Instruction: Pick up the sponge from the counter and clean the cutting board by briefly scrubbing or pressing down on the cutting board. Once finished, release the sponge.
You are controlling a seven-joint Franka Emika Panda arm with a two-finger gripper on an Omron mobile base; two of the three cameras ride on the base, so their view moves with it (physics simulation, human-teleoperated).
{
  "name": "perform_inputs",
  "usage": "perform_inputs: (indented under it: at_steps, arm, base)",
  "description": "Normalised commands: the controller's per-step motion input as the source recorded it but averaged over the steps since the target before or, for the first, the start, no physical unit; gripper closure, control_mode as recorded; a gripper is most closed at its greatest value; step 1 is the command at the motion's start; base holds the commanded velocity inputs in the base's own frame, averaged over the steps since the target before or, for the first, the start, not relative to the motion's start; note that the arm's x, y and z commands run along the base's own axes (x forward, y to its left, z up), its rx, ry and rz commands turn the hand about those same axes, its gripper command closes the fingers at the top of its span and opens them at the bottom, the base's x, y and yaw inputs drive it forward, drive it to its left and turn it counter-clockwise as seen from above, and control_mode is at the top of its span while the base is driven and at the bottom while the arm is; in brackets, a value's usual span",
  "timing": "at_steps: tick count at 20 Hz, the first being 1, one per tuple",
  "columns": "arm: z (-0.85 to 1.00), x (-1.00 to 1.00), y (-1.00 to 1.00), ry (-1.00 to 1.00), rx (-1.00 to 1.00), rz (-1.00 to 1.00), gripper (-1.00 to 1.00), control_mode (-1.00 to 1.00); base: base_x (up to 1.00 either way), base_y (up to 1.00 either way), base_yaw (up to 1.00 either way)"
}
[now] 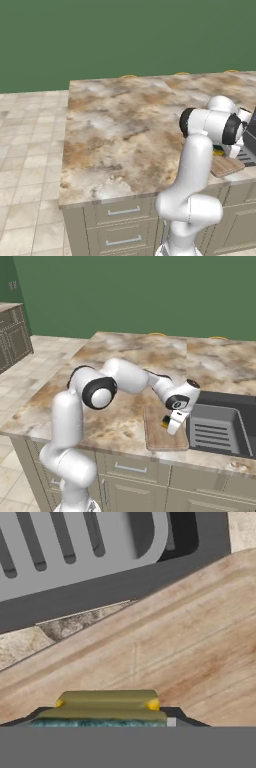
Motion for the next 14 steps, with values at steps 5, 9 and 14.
perform_inputs:
  at_steps: [5, 9, 14]
  arm:
    - [-0.12, -0.71, 0.0, 0.03, 0.0, 0.04, 1.0, -1.0]
    - [-0.17, -0.78, 0.0, 0.0, 0.0, 0.06, 1.0, -1.0]
    - [-0.15, -0.82, 0.0, 0.0, 0.0, 0.06, 1.0, -1.0]
  base:
    - [0.0, 0.0, 0.0]
    - [0.0, 0.0, 0.0]
    - [0.0, 0.0, 0.0]
